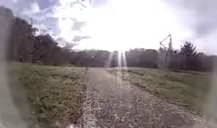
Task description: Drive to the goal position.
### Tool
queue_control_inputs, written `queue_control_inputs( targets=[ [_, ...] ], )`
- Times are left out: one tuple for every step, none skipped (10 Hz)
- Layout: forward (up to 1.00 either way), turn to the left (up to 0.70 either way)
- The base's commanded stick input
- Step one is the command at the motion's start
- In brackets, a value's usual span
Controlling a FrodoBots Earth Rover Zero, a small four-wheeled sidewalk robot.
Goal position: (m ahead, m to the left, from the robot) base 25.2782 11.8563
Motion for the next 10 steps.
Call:
queue_control_inputs(
  targets=[
    [0.70,0.00],
    [0.70,0.00],
    [0.70,0.00],
    [0.70,0.00],
    [0.70,0.00],
    [0.70,0.00],
    [0.70,0.00],
    [0.70,0.00],
    [0.70,0.00],
    [0.70,0.00]
  ],
)
